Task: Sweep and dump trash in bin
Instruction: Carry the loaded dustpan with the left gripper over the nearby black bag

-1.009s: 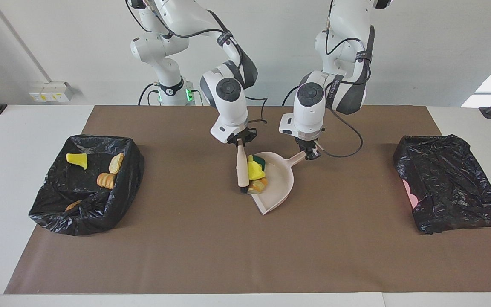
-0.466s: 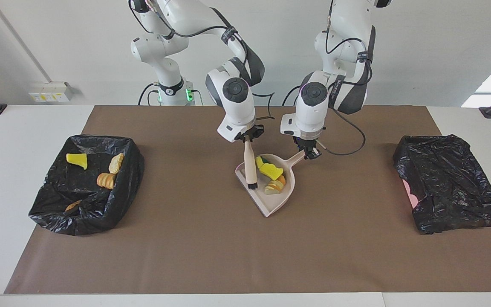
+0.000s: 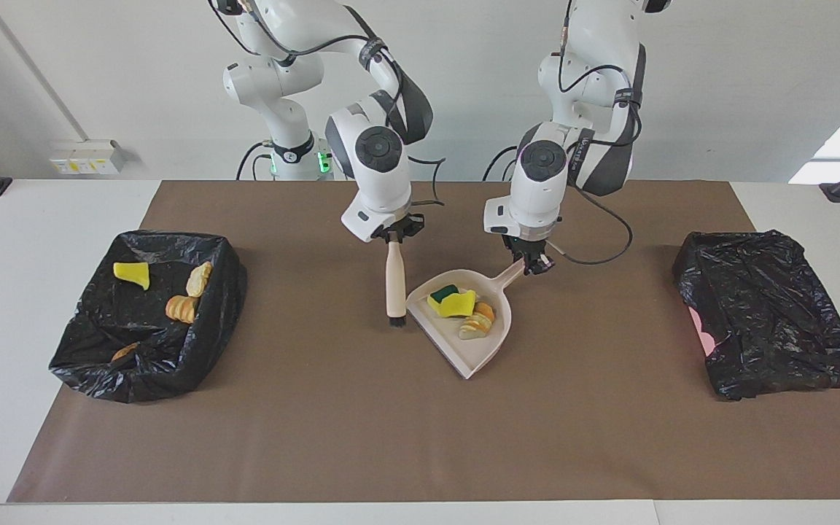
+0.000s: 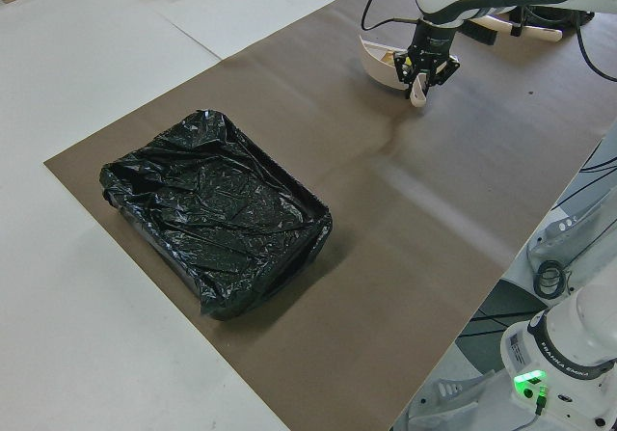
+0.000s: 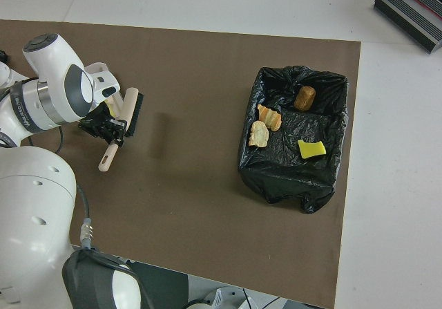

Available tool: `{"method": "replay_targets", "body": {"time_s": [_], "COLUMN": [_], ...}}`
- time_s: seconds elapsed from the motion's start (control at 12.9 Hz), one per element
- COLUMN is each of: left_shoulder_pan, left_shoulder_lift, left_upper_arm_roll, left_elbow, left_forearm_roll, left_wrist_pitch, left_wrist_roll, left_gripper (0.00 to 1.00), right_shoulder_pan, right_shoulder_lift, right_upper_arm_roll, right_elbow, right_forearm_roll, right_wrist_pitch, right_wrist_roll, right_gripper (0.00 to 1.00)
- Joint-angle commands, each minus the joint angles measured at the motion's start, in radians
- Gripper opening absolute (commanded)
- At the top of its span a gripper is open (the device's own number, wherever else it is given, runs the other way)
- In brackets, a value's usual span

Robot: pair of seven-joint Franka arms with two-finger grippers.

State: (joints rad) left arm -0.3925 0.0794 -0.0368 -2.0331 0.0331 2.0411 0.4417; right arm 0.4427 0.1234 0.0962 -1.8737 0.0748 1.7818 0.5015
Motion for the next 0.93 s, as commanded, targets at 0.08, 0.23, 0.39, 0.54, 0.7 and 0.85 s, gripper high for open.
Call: {"method": "replay_targets", "body": {"time_s": [0.08,0.23,0.39,0.54,0.7,0.85], "left_shoulder_pan": [0.081,0.125,0.19,0.271,0.363,0.45], "left_shoulder_lift": [-0.145,-0.171,-0.171,-0.171,-0.171,-0.161], "left_upper_arm_roll": [-0.003,-0.002,-0.002,-0.002,-0.002,-0.002], "left_elbow": [-0.021,0.029,0.124,0.157,0.165,0.183], "left_forearm_roll": [-0.019,-0.024,-0.024,-0.022,-0.022,-0.022], "left_wrist_pitch": [-0.119,-0.18,-0.26,-0.308,-0.315,-0.306], "left_wrist_roll": [-0.13,-0.15,-0.149,-0.149,-0.144,-0.094], "left_gripper": [0.0,0.0,0.0,0.0,0.0,0.0], "right_shoulder_pan": [0.091,0.187,0.261,0.339,0.404,0.41], "right_shoulder_lift": [-0.1,-0.099,-0.085,-0.035,-0.001,0.021], "right_upper_arm_roll": [0.01,0.01,0.011,0.011,0.011,0.011], "right_elbow": [-0.154,-0.194,-0.194,-0.194,-0.194,-0.194], "right_forearm_roll": [-0.01,-0.01,-0.01,0.026,0.031,0.034], "right_wrist_pitch": [0.115,0.166,0.189,0.237,0.266,0.306], "right_wrist_roll": [0.129,0.231,0.279,0.366,0.391,0.397], "right_gripper": [0.0,0.0,0.0,0.0,0.0,0.0]}}
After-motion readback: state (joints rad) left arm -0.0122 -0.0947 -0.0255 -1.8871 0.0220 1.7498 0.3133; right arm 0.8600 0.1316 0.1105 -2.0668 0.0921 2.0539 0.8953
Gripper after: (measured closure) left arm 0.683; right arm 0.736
